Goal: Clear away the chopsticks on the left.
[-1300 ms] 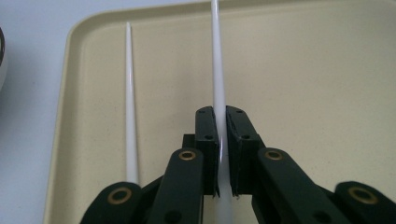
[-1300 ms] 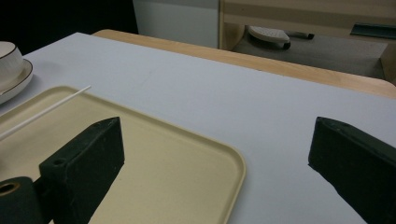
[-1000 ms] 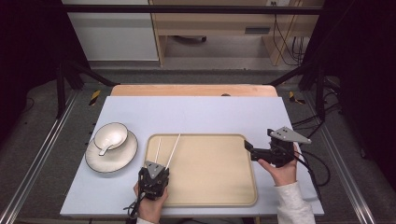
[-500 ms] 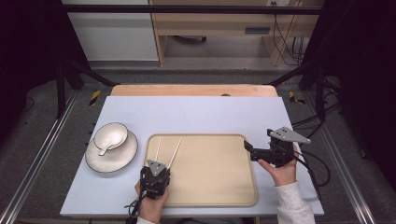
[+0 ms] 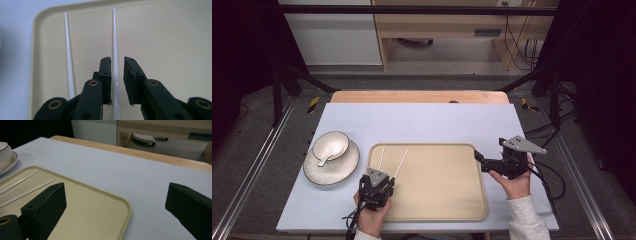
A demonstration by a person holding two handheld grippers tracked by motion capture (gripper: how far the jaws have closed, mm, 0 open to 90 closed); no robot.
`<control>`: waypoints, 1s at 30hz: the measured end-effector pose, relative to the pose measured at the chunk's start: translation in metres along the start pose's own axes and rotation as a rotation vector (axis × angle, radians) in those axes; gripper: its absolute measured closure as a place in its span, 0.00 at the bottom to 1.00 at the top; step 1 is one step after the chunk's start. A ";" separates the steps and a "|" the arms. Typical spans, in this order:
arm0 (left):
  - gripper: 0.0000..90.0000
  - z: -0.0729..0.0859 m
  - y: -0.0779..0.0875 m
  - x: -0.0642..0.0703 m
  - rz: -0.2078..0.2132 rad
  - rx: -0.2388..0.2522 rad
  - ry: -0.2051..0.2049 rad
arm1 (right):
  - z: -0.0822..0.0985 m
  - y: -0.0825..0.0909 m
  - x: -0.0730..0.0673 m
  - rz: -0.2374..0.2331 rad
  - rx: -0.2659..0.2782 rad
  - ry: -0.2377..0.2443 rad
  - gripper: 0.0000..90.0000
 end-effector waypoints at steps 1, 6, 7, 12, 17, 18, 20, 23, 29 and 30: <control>0.79 -0.009 0.006 -0.004 0.037 0.020 -0.007 | 0.000 0.001 0.000 0.003 0.005 -0.004 0.04; 0.69 -0.024 0.015 -0.013 0.091 0.051 -0.029 | -0.001 0.003 0.002 0.006 0.012 -0.007 0.04; 0.66 -0.031 0.021 -0.019 0.110 0.059 -0.053 | -0.001 0.003 0.002 0.005 0.013 -0.007 0.04; 0.55 -0.044 0.032 -0.033 0.119 0.082 -0.104 | -0.001 0.004 0.003 0.006 0.015 -0.009 0.04; 0.44 -0.048 0.041 -0.052 0.139 0.122 -0.122 | 0.000 0.004 0.004 0.011 0.013 -0.006 0.04; 0.43 -0.048 0.041 -0.052 0.139 0.122 -0.122 | 0.000 0.004 0.004 0.011 0.013 -0.006 0.04; 0.39 -0.047 0.042 -0.059 0.136 0.124 -0.122 | 0.000 0.004 0.005 0.012 0.014 -0.009 0.04; 0.35 -0.045 0.042 -0.072 0.136 0.122 -0.096 | 0.002 0.003 0.006 0.013 0.005 -0.013 0.04; 0.32 -0.038 0.043 -0.087 0.121 0.115 -0.086 | 0.004 0.001 0.007 0.018 -0.005 -0.013 0.04; 0.32 -0.038 0.043 -0.087 0.121 0.115 -0.086 | 0.005 0.000 0.007 0.017 -0.006 -0.017 0.04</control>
Point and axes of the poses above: each handheld gripper's, and its own axes: y roughly backward along the jaws, z roughly out of its underside, x roughly to its right, the point moved 2 cm from there along -y, roughly forward along the jaws, and after that the axes turned 11 degrees about y, right-handed, at the moved point
